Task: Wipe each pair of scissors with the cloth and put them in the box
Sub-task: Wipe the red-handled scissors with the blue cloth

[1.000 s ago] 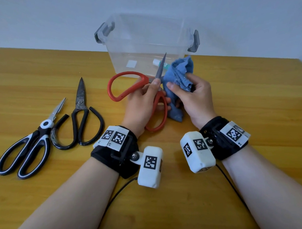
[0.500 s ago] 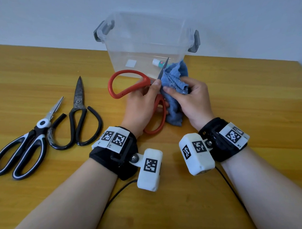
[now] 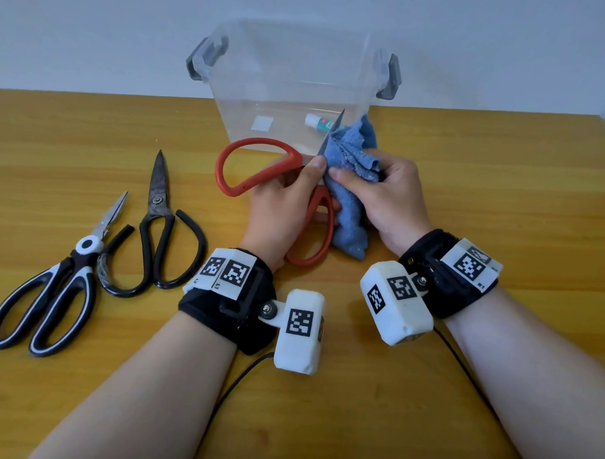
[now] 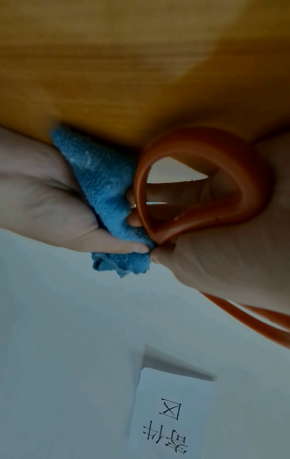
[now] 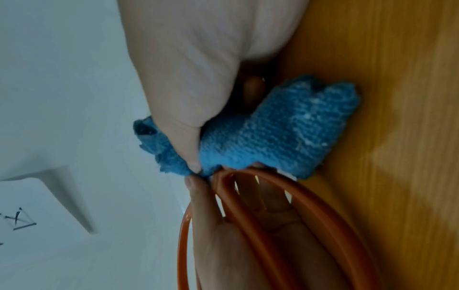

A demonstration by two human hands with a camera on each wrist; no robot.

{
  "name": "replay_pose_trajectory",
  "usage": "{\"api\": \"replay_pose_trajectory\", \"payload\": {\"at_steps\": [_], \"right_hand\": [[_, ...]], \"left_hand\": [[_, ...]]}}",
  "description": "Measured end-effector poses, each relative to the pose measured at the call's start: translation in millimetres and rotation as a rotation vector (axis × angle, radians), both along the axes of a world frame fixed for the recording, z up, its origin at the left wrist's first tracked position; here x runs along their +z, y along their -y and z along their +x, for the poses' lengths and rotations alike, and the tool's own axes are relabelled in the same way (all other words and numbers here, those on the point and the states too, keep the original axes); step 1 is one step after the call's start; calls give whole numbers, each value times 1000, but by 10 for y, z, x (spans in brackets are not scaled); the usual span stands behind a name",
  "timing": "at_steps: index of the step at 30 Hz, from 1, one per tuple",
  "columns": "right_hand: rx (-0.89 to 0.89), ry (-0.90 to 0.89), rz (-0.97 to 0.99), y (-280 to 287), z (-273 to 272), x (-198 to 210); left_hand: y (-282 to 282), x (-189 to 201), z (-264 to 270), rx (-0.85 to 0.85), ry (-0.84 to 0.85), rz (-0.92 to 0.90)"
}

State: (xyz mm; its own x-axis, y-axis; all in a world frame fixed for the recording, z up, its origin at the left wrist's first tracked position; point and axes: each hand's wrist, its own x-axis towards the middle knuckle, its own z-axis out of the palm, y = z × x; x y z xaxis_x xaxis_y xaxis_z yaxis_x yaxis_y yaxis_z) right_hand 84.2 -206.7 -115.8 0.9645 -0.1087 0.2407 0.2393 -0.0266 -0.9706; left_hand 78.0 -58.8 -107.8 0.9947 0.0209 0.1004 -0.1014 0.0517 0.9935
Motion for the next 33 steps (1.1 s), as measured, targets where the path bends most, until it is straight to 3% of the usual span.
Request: {"api": "replay_pose_trajectory", "payload": {"at_steps": [4,7,13,16,19,22,26,31,33], "right_hand": [[-189,34,-74,29,16,-14],[-343,46,-44,73,59,-39],[-75,66,-107,-12,-32,25],[-217,57,-132,29,6,5],[-351,49,-85,67,48,-26],[-280,82,-38,54,46,-28],[-117,72,-116,-4,-4,11],[-354,63,-75,76,56,-24],[-351,85,-4,70,57,-28]], "left_hand": [[32,22,-41,-76,-53,-69],[57,3,-24,-82,-31,-15],[9,-24,5,-23,24,83],[25,-1,-24,-114,-32,-8],[47,-18,-18,-132,-41,26],[33,-39,22,-77,-57,11],[0,-44,17,-83,-38,48],[38,-8,-16,-135,-101,-60],[27,-29,11,-78,-106,-53]]}}
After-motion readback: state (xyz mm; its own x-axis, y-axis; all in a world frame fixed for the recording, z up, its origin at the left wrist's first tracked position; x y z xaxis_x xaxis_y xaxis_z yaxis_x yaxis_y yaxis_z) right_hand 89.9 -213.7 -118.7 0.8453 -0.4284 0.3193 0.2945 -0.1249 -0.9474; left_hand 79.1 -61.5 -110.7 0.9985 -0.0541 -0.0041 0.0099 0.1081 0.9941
